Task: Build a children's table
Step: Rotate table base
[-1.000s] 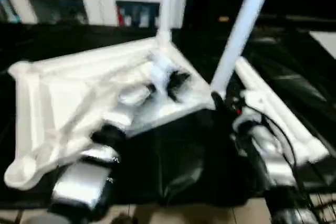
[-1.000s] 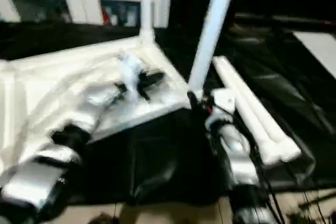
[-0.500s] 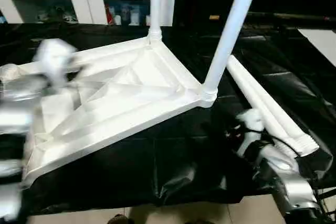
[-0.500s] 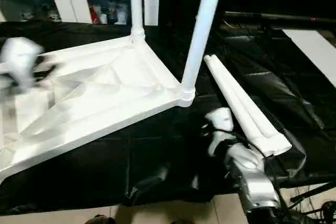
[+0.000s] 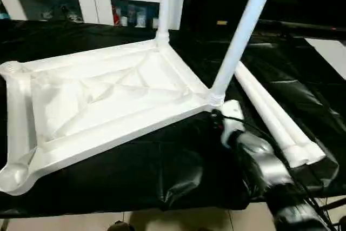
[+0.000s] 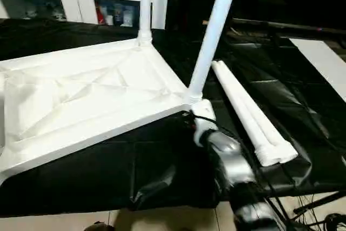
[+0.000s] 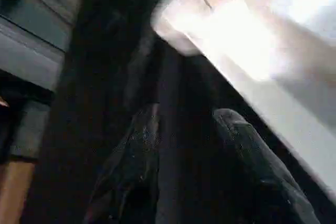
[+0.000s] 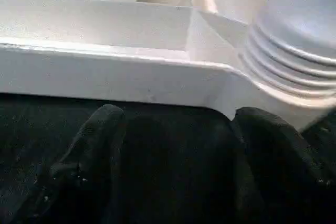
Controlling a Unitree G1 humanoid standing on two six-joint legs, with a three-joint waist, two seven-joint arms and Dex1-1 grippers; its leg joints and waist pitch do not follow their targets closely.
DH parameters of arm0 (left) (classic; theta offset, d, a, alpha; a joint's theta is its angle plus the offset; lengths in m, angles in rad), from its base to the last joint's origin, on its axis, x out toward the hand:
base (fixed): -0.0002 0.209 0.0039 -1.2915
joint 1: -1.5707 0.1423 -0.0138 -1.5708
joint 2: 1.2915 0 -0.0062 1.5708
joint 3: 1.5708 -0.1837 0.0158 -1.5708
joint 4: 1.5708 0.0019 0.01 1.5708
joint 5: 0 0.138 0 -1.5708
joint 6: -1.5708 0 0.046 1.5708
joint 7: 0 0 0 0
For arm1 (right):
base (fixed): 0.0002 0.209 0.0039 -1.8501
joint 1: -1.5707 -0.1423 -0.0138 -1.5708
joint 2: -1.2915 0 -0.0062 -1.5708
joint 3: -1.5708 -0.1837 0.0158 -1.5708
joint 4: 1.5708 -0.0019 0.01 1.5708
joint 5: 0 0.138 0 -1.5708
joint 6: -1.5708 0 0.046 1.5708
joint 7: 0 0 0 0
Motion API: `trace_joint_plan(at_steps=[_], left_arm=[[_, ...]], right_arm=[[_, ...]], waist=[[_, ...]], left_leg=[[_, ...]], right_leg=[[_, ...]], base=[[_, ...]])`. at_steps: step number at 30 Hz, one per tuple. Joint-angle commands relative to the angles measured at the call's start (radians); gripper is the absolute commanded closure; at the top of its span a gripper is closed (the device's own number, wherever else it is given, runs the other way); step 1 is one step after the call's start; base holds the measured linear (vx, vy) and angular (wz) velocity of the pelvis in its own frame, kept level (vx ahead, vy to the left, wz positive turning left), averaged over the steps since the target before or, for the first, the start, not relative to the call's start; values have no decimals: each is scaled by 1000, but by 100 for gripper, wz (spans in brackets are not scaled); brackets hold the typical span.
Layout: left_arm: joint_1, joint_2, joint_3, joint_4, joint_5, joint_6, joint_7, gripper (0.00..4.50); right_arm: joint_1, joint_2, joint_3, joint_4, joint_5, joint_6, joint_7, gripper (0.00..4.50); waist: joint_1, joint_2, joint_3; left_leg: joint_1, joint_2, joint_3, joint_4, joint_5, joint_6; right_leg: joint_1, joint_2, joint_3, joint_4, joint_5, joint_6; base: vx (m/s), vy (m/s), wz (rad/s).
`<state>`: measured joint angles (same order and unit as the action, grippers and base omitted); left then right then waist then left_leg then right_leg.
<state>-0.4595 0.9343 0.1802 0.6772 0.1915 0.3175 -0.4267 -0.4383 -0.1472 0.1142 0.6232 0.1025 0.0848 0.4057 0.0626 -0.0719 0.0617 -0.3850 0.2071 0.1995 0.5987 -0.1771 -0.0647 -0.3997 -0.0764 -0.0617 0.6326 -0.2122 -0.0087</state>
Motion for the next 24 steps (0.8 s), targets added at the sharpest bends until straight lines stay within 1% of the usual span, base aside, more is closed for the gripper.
trace_joint_plan(at_steps=[1, 2, 3, 5, 7, 8, 9, 10, 11, 12, 13, 15, 16, 17, 18, 19, 20, 21, 23, 24], left_arm=[[11, -5, -35, 10, -1, 21, -52, 276], [18, -9, -52, 13, 0, 30, -81, 276], [25, -13, -65, 14, -3, 33, -106, 276], [33, -21, -73, 11, -12, 34, -128, 276], [52, -19, -92, -21, -21, 58, -173, 276], [65, -15, -101, -44, -26, 74, -199, 276], [87, -5, -111, -81, -33, 101, -232, 276], [96, 0, -115, -97, -35, 112, -247, 276], [112, 12, -122, -129, -40, 136, -275, 276], [119, 17, -124, -142, -42, 145, -287, 276], [132, 26, -128, -171, -53, 167, -317, 276], [163, 51, -142, -227, -75, 179, -387, 276], [191, 73, -154, -273, -95, 196, -445, 276], [219, 93, -165, -310, -109, 173, -495, 276], [243, 105, -168, -343, -132, 176, -538, 276], [261, 113, -169, -369, -150, 183, -567, 276], [288, 119, -170, -408, -173, 155, -608, 276], [303, 117, -168, -440, -197, 158, -633, 276], [324, 95, -164, -504, -249, 130, -679, 276], [324, 95, -164, -504, -249, 130, -679, 276]], right_arm=[[-22, 2, -4, 48, -19, -1, -16, 90], [-37, 8, -5, 75, -27, -8, -20, 90], [-52, 14, -6, 103, -38, -20, -25, 90], [-76, 21, -7, 143, -47, -34, -32, 90], [-105, 27, -7, 192, -50, -47, -36, 90], [-117, 30, -8, 214, -50, -52, -34, 90], [-132, 33, -9, 241, -48, -58, -31, 90], [-140, 35, -10, 256, -47, -62, -30, 90], [-154, 36, -8, 282, -49, -72, -25, 90], [-160, 37, -6, 293, -50, -77, -22, 90], [-172, 39, -5, 312, -52, -86, -19, 90], [-189, 43, -5, 335, -49, -102, -3, 90], [-204, 48, -10, 354, -49, -112, 8, 90], [-213, 50, -11, 366, -53, -121, 15, 90], [-221, 52, -12, 376, -56, -128, 21, 90], [-227, 53, -14, 382, -56, -132, 25, 90], [-238, 55, -16, 397, -56, -140, 26, 90], [-246, 56, -18, 408, -55, -149, 31, 90], [-260, 61, -18, 429, -51, -170, 51, 90], [-260, 61, -18, 429, -51, -170, 51, 90]], waist=[[0, 38, -67], [0, 44, -68], [-1, 43, -68], [-1, 43, -69], [-1, 43, -67], [-3, 43, -68], [-2, 43, -67], [-2, 44, -66], [-2, 43, -66], [-5, 43, -64], [-3, 44, -66], [-4, 42, -63], [-5, 43, -63], [-6, 41, -63], [-8, 41, -62], [-7, 40, -62], [-7, 41, -61], [-8, 43, -60], [-6, 41, -59], [-6, 42, -60]], left_leg=[[40, 32, -19, -81, -209, -58], [39, 31, -20, -82, -202, -61], [40, 32, -19, -81, -202, -62], [39, 30, -18, -80, -205, -66], [41, 30, -18, -81, -224, -65], [40, 33, -20, -82, -233, -67], [40, 33, -19, -83, -236, -66], [42, 35, -19, -82, -244, -69], [42, 35, -19, -83, -249, -69], [39, 33, -19, -84, -253, -68], [42, 34, -18, -83, -256, -70], [39, 34, -20, -84, -263, -65], [41, 35, -20, -85, -275, -66], [38, 37, -23, -86, -278, -63], [38, 36, -21, -87, -279, -62], [39, 36, -21, -85, -273, -62], [40, 36, -19, -86, -274, -62], [43, 34, -17, -86, -285, -64], [41, 35, -18, -86, -291, -67], [43, 35, -17, -86, -293, -67]], right_leg=[[30, -64, 51, -61, -48, -211], [30, -63, 51, -58, -27, -216], [29, -63, 50, -59, -22, -218], [32, -63, 51, -57, -10, -230], [32, -64, 51, -60, -29, -230], [33, -68, 52, -59, -41, -233], [32, -66, 52, -61, -49, -232], [29, -69, 53, -61, -59, -234], [29, -67, 52, -61, -65, -237], [30, -65, 52, -62, -72, -236], [29, -67, 53, -62, -79, -236], [30, -66, 53, -64, -95, -233], [28, -67, 53, -65, -110, -231], [29, -69, 53, -66, -121, -234], [28, -65, 53, -66, -124, -233], [27, -66, 54, -65, -115, -235], [25, -66, 54, -65, -111, -240], [22, -61, 53, -66, -122, -239], [24, -64, 55, -67, -136, -238], [24, -65, 55, -67, -135, -237]], base=[[0, 0, 0], [0, 0, 0], [0, 0, 0], [0, 0, 0], [0, 0, 0], [0, 0, 0], [0, 0, 0], [0, 0, 0], [0, 0, 0], [0, 0, 0], [0, 0, 0], [0, 0, 0], [0, 0, 0], [0, 0, 0], [0, 0, 0], [0, 0, 0], [0, 0, 0], [0, 0, 0], [0, 0, 0], [0, 0, 0]])
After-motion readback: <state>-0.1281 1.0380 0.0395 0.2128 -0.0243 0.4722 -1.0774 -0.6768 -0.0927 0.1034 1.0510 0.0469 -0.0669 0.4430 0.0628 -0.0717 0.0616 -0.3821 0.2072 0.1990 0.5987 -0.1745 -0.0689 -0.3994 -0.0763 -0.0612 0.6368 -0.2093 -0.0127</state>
